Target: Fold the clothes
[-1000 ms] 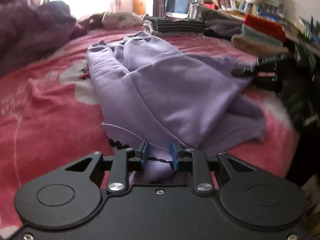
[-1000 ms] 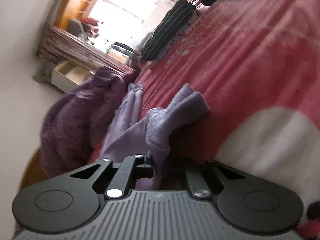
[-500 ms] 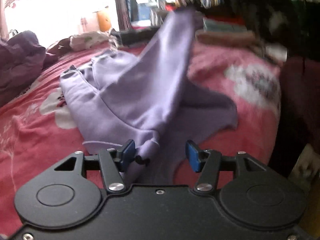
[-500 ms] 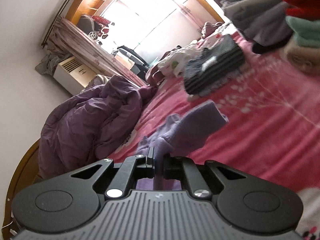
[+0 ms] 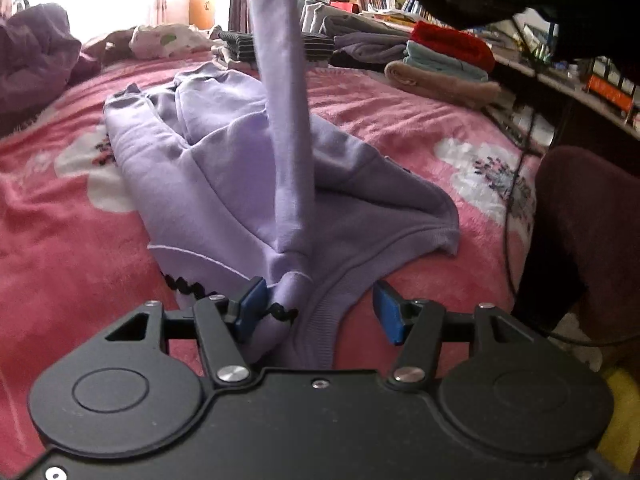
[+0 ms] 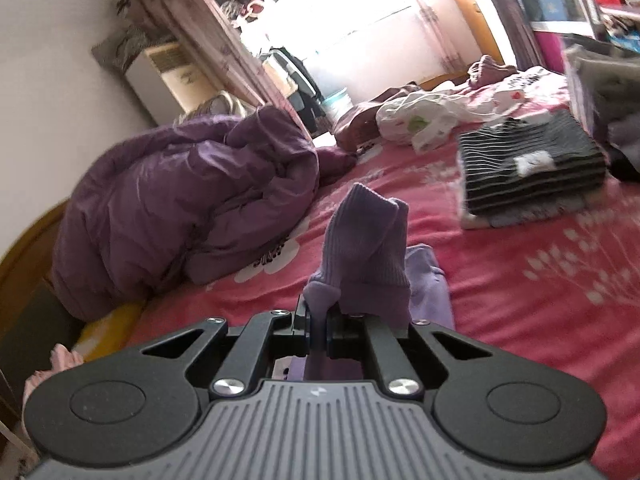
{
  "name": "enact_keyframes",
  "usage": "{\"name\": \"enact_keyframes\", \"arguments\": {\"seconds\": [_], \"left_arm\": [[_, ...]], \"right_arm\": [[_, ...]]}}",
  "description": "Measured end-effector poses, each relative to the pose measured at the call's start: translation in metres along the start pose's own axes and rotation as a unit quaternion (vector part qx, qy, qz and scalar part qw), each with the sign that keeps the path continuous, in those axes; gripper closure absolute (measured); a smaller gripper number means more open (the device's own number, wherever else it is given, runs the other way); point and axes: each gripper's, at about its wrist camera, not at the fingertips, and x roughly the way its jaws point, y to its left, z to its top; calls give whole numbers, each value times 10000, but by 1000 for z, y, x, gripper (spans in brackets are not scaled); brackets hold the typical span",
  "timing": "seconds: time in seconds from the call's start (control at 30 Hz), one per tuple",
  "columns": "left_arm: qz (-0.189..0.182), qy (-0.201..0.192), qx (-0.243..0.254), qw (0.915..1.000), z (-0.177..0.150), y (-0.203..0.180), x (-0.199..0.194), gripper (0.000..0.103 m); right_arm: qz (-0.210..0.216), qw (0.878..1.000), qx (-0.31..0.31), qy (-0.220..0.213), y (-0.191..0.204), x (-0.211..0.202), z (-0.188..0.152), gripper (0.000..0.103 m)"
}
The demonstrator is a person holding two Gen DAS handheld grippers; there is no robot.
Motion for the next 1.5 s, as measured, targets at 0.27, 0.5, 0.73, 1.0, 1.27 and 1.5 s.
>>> {"name": "enact_keyframes", "arguments": {"seconds": [0.27, 0.5, 0.73, 1.0, 1.27, 1.5], "left_arm": [[-766, -184, -1167, 9900, -1, 33, -9, 40], [-1369, -378, -2013, 9692, -8, 62, -16, 40], [-1676, -418, -2243, 9591, -12, 76, -15, 40], [-1925, -482, -2627, 9443, -18, 91, -15, 40], [-2006, -559, -3177, 9250, -26, 108, -15, 40], [-1916, -543, -3214, 9258, -25, 109, -18, 40]], "right_arm": [[-250, 9983, -387, 355, 39, 64, 8, 94], [-472, 9954, -556, 619, 52, 111, 7, 95], [-651, 9909, -755, 907, 55, 154, 0, 95], [-1020, 9828, -905, 1248, 49, 194, -15, 95], [-1082, 9795, -950, 1407, 47, 220, -18, 91], [-520, 9910, -943, 801, 38, 186, 5, 51]]}}
